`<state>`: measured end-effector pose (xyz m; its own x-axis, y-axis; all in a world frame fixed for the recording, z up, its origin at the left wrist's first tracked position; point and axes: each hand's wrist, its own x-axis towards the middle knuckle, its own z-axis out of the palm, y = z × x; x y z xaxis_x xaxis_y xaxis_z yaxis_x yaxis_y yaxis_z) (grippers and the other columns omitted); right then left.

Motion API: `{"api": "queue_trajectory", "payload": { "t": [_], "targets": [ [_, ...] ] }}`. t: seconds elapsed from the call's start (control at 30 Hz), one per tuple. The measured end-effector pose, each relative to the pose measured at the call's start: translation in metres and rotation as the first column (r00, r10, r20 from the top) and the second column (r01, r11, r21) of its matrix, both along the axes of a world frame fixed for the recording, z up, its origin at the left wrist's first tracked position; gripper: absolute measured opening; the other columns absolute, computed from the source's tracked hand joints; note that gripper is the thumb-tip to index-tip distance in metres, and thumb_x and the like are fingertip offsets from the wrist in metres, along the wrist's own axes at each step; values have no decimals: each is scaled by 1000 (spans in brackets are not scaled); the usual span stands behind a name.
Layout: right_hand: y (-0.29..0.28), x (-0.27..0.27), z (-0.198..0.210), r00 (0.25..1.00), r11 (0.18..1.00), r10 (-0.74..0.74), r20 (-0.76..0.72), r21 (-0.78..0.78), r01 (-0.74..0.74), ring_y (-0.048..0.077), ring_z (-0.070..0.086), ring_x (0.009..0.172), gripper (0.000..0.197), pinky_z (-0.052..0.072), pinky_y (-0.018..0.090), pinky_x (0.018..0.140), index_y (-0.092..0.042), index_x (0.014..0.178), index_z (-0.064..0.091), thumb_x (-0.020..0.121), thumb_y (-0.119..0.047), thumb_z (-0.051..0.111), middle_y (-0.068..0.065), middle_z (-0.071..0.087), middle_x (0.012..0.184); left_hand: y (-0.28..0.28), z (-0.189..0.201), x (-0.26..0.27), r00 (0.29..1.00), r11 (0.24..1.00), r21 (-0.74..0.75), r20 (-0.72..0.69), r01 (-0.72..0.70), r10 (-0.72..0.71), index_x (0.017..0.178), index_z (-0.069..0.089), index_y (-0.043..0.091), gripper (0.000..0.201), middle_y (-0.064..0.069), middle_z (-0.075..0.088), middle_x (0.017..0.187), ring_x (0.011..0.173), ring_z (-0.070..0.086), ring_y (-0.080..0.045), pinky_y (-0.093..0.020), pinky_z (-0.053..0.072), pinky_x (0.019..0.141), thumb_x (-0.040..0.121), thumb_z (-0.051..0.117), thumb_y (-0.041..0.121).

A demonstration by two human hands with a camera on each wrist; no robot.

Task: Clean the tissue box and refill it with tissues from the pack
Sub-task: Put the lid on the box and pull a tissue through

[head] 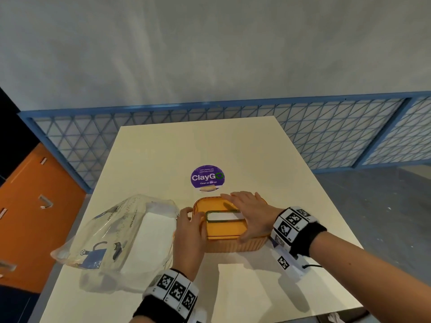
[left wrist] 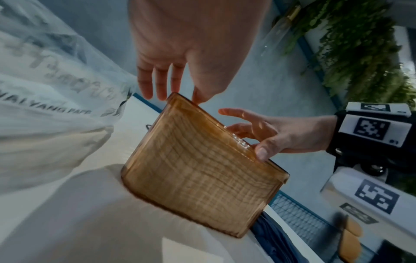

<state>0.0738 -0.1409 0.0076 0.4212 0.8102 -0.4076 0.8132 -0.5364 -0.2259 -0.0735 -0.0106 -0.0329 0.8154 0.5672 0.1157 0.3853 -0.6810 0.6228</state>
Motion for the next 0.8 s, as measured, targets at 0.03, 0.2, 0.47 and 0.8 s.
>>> {"api": "queue_trajectory", "payload": {
  "t": [0.03, 0.2, 0.47, 0.8],
  "targets": [
    [-2, 1, 3, 999, 999, -33, -34, 15, 33, 26, 4, 145, 111, 7, 57, 116, -33, 148, -1, 68, -52, 74, 2, 8, 157, 2, 2, 4, 999, 997, 71, -8, 40, -40, 114, 61, 15, 23, -10, 43, 135, 118, 48, -27, -36, 48, 91, 93, 52, 18],
    [-17, 7, 10, 982, 970, -177, 70, 179, 162, 23, 7, 144, 35, 14, 52, 116, -28, 121, 56, 87, -36, 60, -2, 26, 152, 7, 9, 23, 976, 963, 164, -66, 215, -206, 114, 62, 22, 23, -6, 39, 142, 128, 38, -26, -38, 39, 100, 93, 53, 22],
    [-11, -12, 3, 951, 979, -182, 249, 142, 150, 27, 4, 145, 16, 8, 58, 114, -25, 99, 70, 89, -28, 58, -6, 28, 151, -1, -11, 28, 964, 946, 187, -93, 263, -250, 104, 65, 21, 20, -1, 43, 138, 132, 33, -21, -38, 30, 103, 93, 50, 25],
    [3, -5, 3, 880, 985, 137, 454, 34, -171, 34, 23, 143, 9, 22, 65, 109, -31, 79, 75, 71, -27, 78, -4, 30, 154, -6, -17, 29, 977, 952, 221, -75, 210, -198, 95, 65, 17, 15, -1, 48, 135, 131, 38, -22, -41, 32, 103, 86, 53, 18]
  ]
}}
